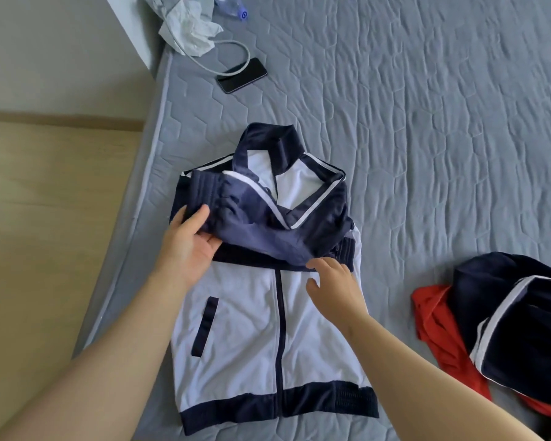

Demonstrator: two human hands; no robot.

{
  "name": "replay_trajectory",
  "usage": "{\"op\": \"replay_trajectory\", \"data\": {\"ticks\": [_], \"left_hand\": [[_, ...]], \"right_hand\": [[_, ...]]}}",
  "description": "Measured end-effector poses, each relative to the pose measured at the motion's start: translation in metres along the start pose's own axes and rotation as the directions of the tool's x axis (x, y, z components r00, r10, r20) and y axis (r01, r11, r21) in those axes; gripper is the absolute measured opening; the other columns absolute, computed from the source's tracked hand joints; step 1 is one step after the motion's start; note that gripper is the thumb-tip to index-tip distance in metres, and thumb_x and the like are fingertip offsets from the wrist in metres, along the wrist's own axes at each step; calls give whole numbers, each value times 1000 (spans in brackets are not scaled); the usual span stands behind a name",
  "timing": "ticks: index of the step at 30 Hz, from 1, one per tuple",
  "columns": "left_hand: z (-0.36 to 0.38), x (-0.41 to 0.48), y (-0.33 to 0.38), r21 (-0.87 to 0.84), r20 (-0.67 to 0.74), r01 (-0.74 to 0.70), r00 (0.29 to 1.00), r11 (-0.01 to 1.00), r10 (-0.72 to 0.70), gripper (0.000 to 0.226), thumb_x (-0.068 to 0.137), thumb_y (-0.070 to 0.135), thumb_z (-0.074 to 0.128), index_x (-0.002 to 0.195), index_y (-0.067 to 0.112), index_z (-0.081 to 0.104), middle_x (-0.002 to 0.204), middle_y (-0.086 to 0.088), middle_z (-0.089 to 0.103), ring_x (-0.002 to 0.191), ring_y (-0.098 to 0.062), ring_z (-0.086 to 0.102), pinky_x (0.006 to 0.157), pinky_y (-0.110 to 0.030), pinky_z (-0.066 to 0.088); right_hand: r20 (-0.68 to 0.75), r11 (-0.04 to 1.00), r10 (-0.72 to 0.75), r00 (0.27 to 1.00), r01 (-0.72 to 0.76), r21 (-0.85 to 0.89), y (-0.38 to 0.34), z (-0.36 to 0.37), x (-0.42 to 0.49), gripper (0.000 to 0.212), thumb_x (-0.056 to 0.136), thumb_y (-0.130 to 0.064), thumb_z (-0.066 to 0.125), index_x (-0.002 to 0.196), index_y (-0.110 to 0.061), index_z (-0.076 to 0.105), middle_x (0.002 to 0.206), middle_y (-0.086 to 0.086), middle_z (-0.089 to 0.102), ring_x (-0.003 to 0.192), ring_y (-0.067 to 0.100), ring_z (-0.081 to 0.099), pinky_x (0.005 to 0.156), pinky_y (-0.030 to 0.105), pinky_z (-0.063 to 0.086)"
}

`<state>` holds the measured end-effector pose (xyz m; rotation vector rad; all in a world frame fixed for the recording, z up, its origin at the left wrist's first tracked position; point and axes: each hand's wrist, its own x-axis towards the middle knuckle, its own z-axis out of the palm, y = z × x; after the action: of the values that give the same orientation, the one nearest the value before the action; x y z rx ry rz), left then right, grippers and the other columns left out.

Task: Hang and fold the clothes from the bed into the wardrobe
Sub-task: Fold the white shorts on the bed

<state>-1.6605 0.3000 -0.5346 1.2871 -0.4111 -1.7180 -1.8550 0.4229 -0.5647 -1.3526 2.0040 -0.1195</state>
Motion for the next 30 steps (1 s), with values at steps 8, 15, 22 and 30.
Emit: {"op": "replay_trajectory", "data": {"ticks": [8, 15, 22, 30], "left_hand": [[-55, 45, -22, 268, -384, 118, 923, 956, -6, 31, 98, 4, 41, 127, 8, 48, 128, -18, 54, 103, -26, 56, 89, -38, 46], [-56, 74, -21, 275, -204, 157, 974, 948, -102, 22, 98, 4, 39, 105, 16, 56, 104, -4, 65, 89, -17, 63, 84, -38, 50], [-87, 94, -24, 141, -395, 174, 913, 975, -106, 30, 100, 9, 36, 126, 17, 48, 125, -9, 53, 104, -23, 55, 92, -38, 42], [-101, 120, -48, 178, -370, 228, 917, 957, -150, 29, 99, 10, 37, 124, 18, 50, 115, -5, 56, 97, -22, 57, 86, -38, 43]], "right_hand": [[82, 985, 136, 987, -144, 91, 11, 35, 31, 40, 93, -16, 43, 132, -19, 47, 136, 1, 46, 120, 22, 43, 88, 32, 40], [131, 843, 369, 920, -391, 370, 45, 58, 49, 37, 92, -14, 45, 129, -17, 48, 130, 5, 51, 95, 18, 50, 75, 28, 41], [91, 398, 559, 824, -363, 843, 54, 40, 100, 41, 88, -12, 49, 127, -24, 54, 85, -13, 53, 71, 5, 48, 63, 18, 38], [225, 23, 581, 782, -293, 956, 55, 27, 158, 36, 84, -28, 61, 119, -33, 58, 120, -9, 57, 109, 15, 53, 91, 30, 44]]}}
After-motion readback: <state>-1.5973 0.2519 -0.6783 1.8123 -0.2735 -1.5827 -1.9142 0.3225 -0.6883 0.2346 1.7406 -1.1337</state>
